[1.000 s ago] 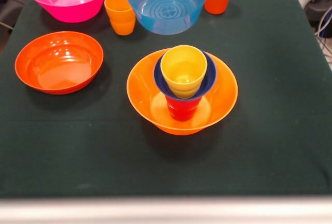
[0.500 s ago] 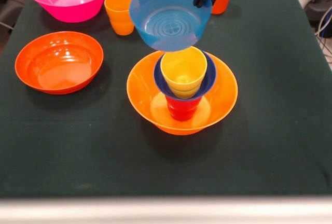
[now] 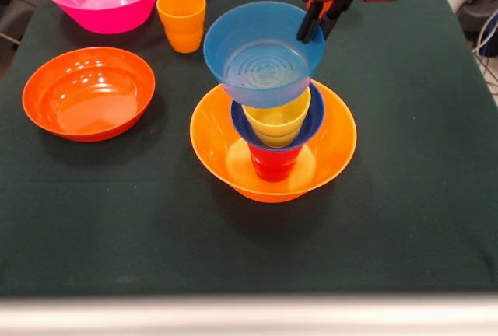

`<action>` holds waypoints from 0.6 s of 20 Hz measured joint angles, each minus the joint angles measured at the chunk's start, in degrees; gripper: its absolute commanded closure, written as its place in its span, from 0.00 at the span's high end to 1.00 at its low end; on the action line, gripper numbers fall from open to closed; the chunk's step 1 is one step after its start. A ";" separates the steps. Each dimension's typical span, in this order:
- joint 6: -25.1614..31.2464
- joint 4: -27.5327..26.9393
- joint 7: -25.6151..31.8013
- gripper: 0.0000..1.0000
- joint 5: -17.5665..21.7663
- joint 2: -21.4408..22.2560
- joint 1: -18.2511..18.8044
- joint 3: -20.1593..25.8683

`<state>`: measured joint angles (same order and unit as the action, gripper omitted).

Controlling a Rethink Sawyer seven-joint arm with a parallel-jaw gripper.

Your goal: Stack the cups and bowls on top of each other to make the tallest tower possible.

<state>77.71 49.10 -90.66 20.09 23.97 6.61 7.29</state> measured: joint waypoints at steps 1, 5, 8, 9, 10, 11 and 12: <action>0.00 -0.36 0.00 0.00 -0.02 -0.31 -0.08 0.02; 0.00 -1.25 0.00 0.00 -0.15 -1.08 -0.28 0.07; 0.00 -1.60 0.00 0.00 -0.58 -1.29 -0.42 0.06; 0.00 -1.60 0.00 0.00 -0.72 -1.28 -0.44 0.06; 0.00 -1.60 0.00 0.00 -0.78 -1.28 -0.46 0.06; 0.00 -1.60 0.00 0.00 -1.02 -1.29 -0.49 0.06; 0.00 -1.60 0.00 0.00 -1.13 -1.29 -0.51 0.06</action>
<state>77.71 47.50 -90.66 18.96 22.68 6.11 7.35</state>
